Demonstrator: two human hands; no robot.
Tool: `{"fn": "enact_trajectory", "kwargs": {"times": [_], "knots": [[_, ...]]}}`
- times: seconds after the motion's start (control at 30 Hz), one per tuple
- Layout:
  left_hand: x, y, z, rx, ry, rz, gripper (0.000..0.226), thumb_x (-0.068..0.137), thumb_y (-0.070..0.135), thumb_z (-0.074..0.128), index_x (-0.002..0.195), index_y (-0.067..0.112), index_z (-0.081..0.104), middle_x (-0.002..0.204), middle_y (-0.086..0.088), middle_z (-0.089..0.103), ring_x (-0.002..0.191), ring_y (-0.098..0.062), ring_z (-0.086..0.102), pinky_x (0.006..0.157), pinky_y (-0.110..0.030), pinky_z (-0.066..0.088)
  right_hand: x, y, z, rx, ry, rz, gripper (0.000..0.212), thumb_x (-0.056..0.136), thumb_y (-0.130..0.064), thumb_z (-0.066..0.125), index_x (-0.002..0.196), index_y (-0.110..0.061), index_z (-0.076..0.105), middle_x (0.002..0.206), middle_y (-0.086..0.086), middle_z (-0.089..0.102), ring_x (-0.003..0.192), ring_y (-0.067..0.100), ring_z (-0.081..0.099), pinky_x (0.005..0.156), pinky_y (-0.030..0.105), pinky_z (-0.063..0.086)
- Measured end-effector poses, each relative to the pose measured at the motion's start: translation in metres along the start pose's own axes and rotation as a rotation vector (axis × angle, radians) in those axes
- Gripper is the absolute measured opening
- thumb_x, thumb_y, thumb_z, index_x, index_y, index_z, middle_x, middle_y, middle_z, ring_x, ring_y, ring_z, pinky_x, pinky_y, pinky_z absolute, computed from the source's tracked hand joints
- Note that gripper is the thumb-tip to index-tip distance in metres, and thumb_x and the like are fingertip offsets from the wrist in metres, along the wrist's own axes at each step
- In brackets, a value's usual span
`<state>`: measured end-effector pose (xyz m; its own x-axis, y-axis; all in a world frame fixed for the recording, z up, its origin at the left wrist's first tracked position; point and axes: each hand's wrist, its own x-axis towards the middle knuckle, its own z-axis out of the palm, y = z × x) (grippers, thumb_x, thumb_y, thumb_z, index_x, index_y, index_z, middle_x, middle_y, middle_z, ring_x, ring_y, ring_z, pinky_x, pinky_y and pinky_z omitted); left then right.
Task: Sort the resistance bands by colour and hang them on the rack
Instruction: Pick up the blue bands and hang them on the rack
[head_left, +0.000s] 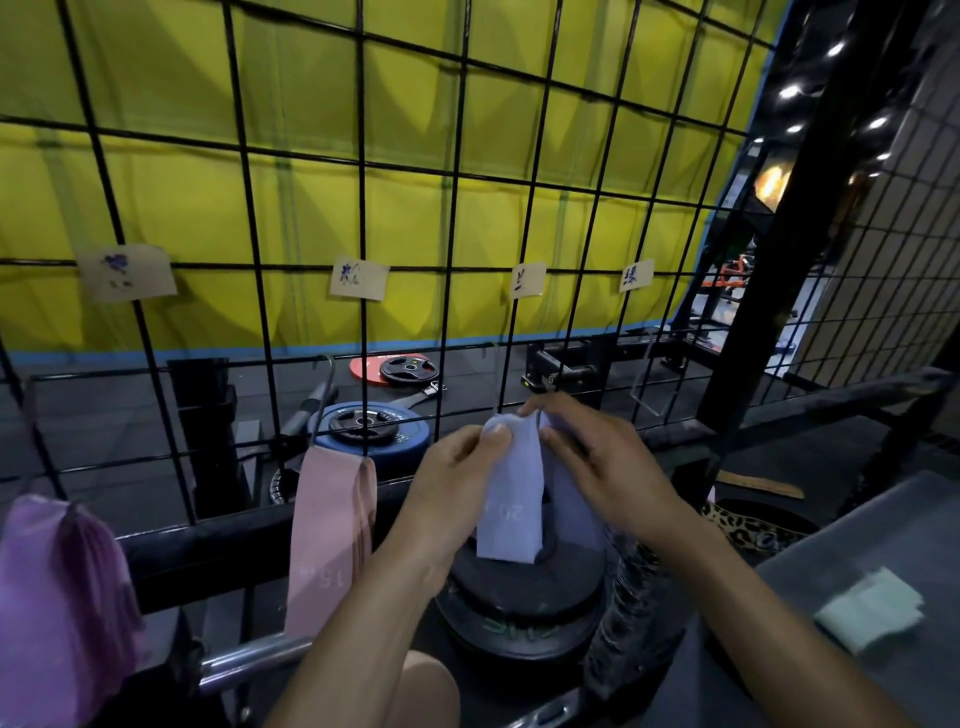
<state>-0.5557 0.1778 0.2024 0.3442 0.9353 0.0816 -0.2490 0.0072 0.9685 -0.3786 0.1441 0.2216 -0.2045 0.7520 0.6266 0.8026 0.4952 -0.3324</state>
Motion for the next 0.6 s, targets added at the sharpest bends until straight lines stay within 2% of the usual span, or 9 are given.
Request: {"fn": "enact_trajectory", "kwargs": {"times": [0.1,0.17,0.2,0.3,0.4,0.47,0.53,0.6], "knots": [[-0.005,-0.007,0.0,-0.166,-0.071,-0.011,0.019,0.098,0.023,0.063,0.107,0.011,0.075,0.111,-0.011,0.074,0.099,-0.023,0.069,0.091,-0.041,0.052,-0.001,0.002,0.002,0.147,0.015,0.069,0.024,0.106,-0.015,0.048,0.126,-0.022,0.06,0.094,-0.03,0.064,0.081,-0.005,0.061,0.068,0.013,0.044],[-0.007,-0.013,0.0,-0.28,-0.111,-0.026,0.022,0.098,0.018,0.061,0.115,0.01,0.073,0.116,-0.015,0.073,0.101,-0.026,0.069,0.093,-0.045,0.053,-0.002,0.002,0.007,0.283,-0.002,0.127,0.026,0.107,-0.014,0.046,0.128,-0.021,0.06,0.114,-0.02,0.067,0.102,0.004,0.066,0.081,0.023,0.053],[-0.007,-0.016,0.0,-0.298,-0.123,-0.014,0.024,0.098,0.019,0.06,0.117,0.009,0.072,0.117,-0.016,0.071,0.101,-0.028,0.068,0.094,-0.048,0.053,-0.002,0.0,0.009,0.365,-0.008,0.16,0.026,0.107,-0.013,0.046,0.127,-0.02,0.061,0.119,-0.014,0.067,0.106,0.009,0.067,0.084,0.027,0.054],[-0.009,-0.021,0.003,-0.267,-0.097,0.028,0.027,0.099,0.023,0.058,0.121,0.011,0.069,0.12,-0.015,0.071,0.104,-0.031,0.069,0.093,-0.05,0.055,-0.002,-0.003,0.011,0.505,-0.011,0.24,0.024,0.106,-0.014,0.048,0.124,-0.019,0.062,0.115,-0.005,0.07,0.102,0.016,0.069,0.081,0.031,0.056],[-0.009,-0.022,0.003,-0.202,-0.069,0.054,0.032,0.099,0.031,0.056,0.122,0.014,0.069,0.117,-0.013,0.073,0.108,-0.034,0.069,0.095,-0.052,0.056,-0.004,-0.007,0.012,0.536,-0.011,0.337,0.024,0.105,-0.022,0.051,0.126,-0.025,0.061,0.117,-0.004,0.071,0.105,0.017,0.069,0.087,0.045,0.058],[-0.01,-0.025,0.0,-0.161,-0.065,0.098,0.034,0.097,0.036,0.058,0.12,0.014,0.07,0.116,-0.012,0.073,0.111,-0.035,0.068,0.099,-0.055,0.052,-0.005,-0.009,0.013,0.599,0.0,0.392,0.019,0.104,-0.023,0.053,0.12,-0.022,0.063,0.113,0.001,0.072,0.104,0.022,0.07,0.089,0.052,0.057],[-0.014,-0.031,-0.003,-0.13,-0.054,0.129,0.031,0.097,0.038,0.057,0.115,0.018,0.073,0.114,-0.012,0.073,0.11,-0.036,0.068,0.099,-0.057,0.051,-0.007,-0.011,0.017,0.647,0.012,0.44,0.016,0.104,-0.023,0.054,0.114,-0.018,0.065,0.109,0.005,0.073,0.101,0.025,0.071,0.09,0.054,0.056],[-0.019,-0.039,-0.007,-0.078,-0.034,0.144,0.026,0.099,0.036,0.054,0.107,0.022,0.074,0.108,-0.011,0.074,0.104,-0.032,0.07,0.095,-0.052,0.054,-0.009,-0.013,0.023,0.679,0.012,0.484,0.017,0.104,-0.026,0.054,0.113,-0.016,0.064,0.107,0.007,0.073,0.098,0.027,0.072,0.091,0.053,0.057]]}}
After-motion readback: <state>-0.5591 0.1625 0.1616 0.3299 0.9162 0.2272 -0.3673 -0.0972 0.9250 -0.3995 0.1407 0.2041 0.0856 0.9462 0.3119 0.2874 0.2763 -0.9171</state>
